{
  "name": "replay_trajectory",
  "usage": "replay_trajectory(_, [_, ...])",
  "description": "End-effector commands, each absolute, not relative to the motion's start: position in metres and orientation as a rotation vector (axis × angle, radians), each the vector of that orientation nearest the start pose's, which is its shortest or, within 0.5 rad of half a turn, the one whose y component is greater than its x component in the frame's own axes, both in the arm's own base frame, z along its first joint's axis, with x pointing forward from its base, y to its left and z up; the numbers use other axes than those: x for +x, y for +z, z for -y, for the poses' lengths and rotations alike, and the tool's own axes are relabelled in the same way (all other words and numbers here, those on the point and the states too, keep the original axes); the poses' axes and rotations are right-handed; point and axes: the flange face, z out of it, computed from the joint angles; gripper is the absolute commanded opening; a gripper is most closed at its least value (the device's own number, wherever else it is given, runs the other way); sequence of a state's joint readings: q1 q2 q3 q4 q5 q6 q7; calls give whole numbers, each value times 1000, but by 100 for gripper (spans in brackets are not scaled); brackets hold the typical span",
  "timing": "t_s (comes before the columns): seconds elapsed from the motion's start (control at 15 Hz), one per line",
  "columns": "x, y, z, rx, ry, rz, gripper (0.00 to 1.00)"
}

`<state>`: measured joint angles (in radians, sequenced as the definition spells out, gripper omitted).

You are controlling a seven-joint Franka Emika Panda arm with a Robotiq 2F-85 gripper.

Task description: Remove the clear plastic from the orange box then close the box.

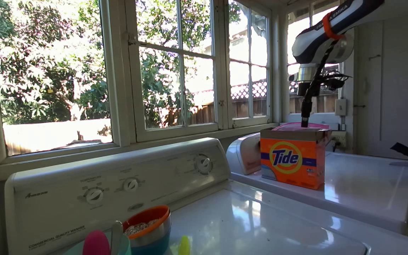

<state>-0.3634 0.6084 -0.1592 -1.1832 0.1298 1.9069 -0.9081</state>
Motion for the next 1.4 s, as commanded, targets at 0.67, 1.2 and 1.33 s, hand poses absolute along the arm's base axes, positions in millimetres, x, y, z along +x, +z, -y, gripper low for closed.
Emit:
replay_trajectory(0.67, [693,433,348,-3123,-157,389,93])
replay_trajectory(1.2, [711,417,341,-3148,-182,230,90])
replay_trajectory(1.33, [712,413,340,-3147,-174,219,66])
